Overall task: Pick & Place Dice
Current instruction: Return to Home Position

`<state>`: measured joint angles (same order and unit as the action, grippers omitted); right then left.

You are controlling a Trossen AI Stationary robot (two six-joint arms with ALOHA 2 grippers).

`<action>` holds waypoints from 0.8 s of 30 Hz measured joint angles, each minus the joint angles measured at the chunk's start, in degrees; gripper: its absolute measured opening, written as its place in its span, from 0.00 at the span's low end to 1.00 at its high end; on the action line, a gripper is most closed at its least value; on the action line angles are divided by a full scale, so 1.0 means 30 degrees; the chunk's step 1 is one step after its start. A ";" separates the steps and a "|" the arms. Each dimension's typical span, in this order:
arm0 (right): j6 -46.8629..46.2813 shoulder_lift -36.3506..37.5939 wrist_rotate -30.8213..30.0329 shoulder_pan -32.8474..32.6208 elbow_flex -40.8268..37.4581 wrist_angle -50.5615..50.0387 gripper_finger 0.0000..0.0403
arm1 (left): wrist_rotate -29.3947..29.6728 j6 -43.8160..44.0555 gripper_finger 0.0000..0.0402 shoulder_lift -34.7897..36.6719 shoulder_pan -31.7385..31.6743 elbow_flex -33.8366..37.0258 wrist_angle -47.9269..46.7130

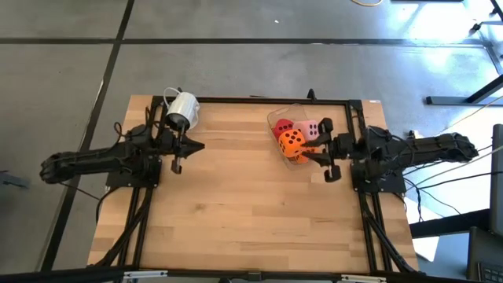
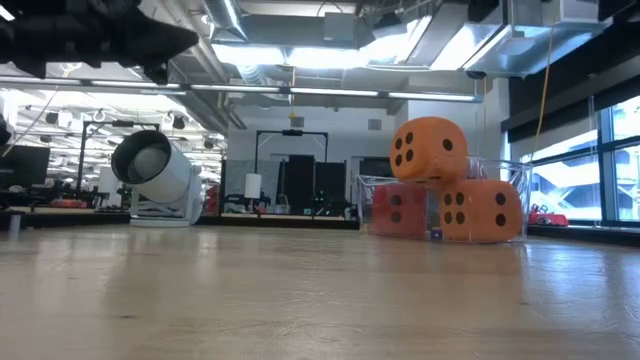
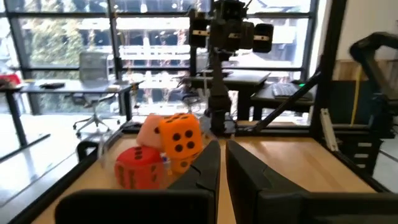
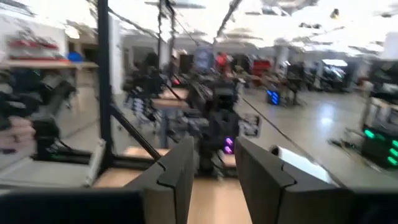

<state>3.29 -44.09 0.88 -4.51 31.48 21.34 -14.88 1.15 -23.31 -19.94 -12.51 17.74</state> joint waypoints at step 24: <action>-0.1239 0.0990 0.2584 0.3420 -0.4526 0.3746 0.29 | -0.0747 0.2914 0.05 0.0036 -0.1878 0.3702 0.3688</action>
<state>-0.43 -41.12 8.64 5.75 17.91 32.58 -17.12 9.89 -23.20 -25.57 -1.41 28.80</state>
